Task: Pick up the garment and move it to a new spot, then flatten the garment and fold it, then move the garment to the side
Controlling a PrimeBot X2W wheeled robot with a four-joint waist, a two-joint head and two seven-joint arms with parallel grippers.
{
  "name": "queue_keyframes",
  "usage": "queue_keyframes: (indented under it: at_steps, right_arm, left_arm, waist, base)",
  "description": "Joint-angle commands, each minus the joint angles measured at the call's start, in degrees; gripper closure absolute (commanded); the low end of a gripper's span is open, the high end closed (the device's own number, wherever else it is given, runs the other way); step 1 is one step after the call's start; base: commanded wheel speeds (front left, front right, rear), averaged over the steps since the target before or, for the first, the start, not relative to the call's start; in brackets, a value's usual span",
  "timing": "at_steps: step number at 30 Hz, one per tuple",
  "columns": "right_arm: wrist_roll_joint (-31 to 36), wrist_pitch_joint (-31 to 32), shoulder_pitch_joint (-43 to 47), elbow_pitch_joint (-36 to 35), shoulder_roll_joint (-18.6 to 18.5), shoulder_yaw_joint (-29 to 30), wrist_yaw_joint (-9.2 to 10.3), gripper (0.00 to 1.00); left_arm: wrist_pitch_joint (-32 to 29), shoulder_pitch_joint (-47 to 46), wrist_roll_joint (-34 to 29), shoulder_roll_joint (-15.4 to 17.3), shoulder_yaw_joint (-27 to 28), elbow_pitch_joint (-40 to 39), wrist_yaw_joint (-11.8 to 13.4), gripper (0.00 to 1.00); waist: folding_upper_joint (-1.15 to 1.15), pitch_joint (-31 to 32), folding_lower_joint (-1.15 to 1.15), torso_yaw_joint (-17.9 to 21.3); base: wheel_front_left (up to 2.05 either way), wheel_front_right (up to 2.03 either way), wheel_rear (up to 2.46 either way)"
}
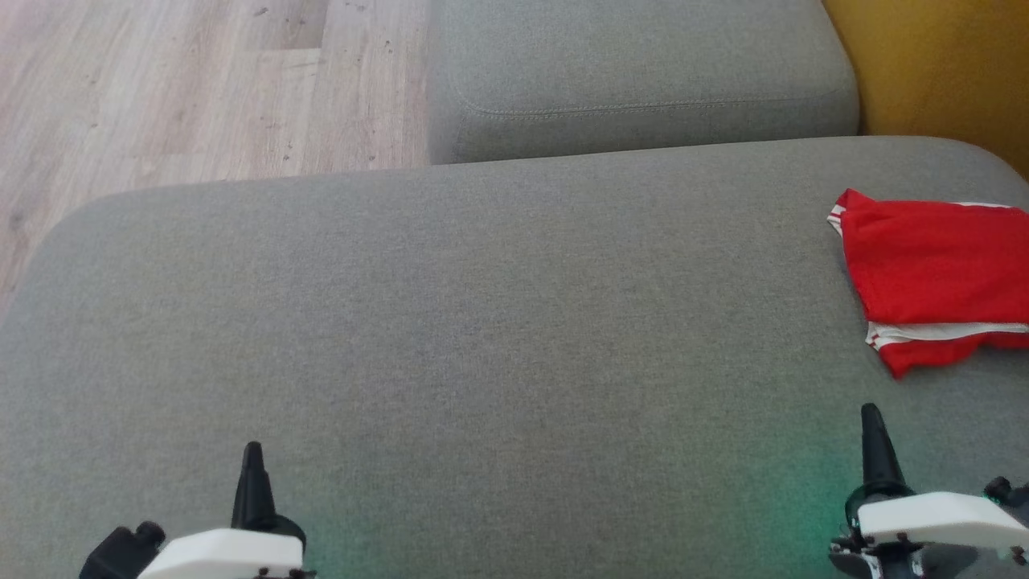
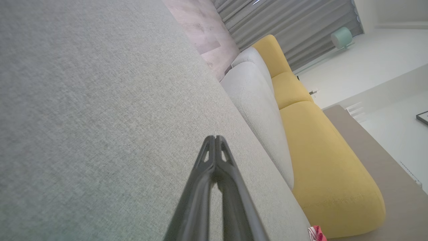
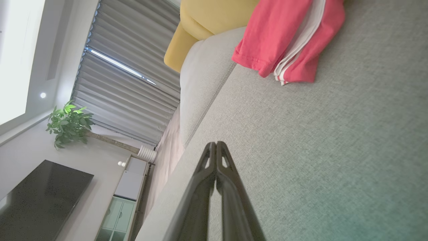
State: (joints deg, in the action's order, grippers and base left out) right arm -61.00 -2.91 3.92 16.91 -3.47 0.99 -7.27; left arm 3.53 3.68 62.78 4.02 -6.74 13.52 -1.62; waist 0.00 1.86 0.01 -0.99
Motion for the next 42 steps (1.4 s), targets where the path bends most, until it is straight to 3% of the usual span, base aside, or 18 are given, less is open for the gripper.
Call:
queue_keyframes:
  at_steps: [1, 42]
  right_arm:
    - [-1.69, 0.58, -3.78, -2.21, -0.64, -0.23, -0.14, 1.00]
    - [-28.64, 7.46, -9.26, -2.88, -0.38, 3.73, -0.21, 1.00]
  left_arm:
    - [-0.34, -3.25, 1.53, 0.75, 2.14, -1.44, -0.66, 1.00]
    - [-7.19, -8.92, 27.88, 0.60, 9.85, 0.20, -5.26, 1.00]
  waist:
    - [0.00, -0.05, 0.00, 0.02]
    - [0.00, -1.81, 0.00, 0.88]
  base:
    - [0.00, 0.00, 0.00]
    - [0.00, 0.00, 0.00]
